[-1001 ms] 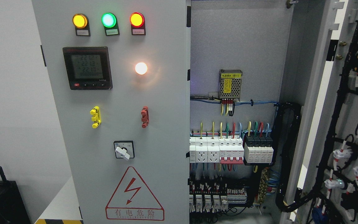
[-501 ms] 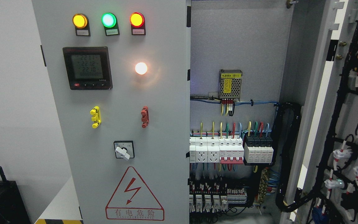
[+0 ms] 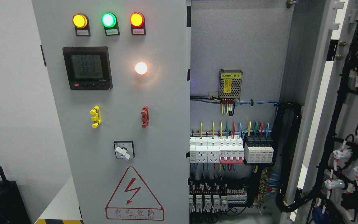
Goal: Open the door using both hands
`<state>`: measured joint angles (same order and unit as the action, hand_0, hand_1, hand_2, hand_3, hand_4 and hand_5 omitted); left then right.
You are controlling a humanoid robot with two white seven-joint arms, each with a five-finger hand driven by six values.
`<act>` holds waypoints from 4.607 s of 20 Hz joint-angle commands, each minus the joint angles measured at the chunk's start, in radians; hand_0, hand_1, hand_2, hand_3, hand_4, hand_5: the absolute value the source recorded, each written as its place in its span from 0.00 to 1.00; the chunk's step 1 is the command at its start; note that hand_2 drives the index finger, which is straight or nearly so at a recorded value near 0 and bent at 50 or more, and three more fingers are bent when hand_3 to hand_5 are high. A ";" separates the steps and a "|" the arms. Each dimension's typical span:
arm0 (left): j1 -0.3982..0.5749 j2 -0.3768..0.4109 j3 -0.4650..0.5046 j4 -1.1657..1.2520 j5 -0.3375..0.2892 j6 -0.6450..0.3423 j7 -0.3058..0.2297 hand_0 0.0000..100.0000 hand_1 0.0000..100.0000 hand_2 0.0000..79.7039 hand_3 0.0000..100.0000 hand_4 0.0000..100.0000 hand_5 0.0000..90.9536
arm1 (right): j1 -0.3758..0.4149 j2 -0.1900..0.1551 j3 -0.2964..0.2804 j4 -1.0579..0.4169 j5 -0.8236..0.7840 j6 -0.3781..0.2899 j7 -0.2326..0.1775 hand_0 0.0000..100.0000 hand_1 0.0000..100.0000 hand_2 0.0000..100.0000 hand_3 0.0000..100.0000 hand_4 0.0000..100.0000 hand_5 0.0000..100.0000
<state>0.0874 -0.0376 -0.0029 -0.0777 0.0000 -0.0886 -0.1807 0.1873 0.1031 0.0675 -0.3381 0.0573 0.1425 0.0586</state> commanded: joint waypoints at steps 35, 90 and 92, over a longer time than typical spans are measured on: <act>0.000 -0.002 -0.022 -0.001 -0.006 0.000 0.000 0.00 0.00 0.00 0.00 0.03 0.00 | 0.724 -0.189 0.095 -1.363 -0.001 -0.524 -0.005 0.11 0.00 0.00 0.00 0.00 0.00; 0.000 -0.001 -0.022 -0.001 -0.006 0.000 0.000 0.00 0.00 0.00 0.00 0.02 0.00 | 0.031 -0.178 0.212 -1.463 -0.111 -0.502 -0.005 0.20 0.00 0.00 0.00 0.00 0.00; 0.000 -0.002 -0.022 -0.001 -0.006 0.000 0.000 0.00 0.00 0.00 0.00 0.02 0.00 | 0.008 -0.178 0.224 -1.461 -0.111 -0.468 -0.005 0.20 0.00 0.00 0.00 0.00 0.00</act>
<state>0.0874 -0.0391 0.0000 -0.0783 0.0000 -0.0897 -0.1808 0.2591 -0.0828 0.2698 -1.8012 -0.0459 -0.3544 0.0530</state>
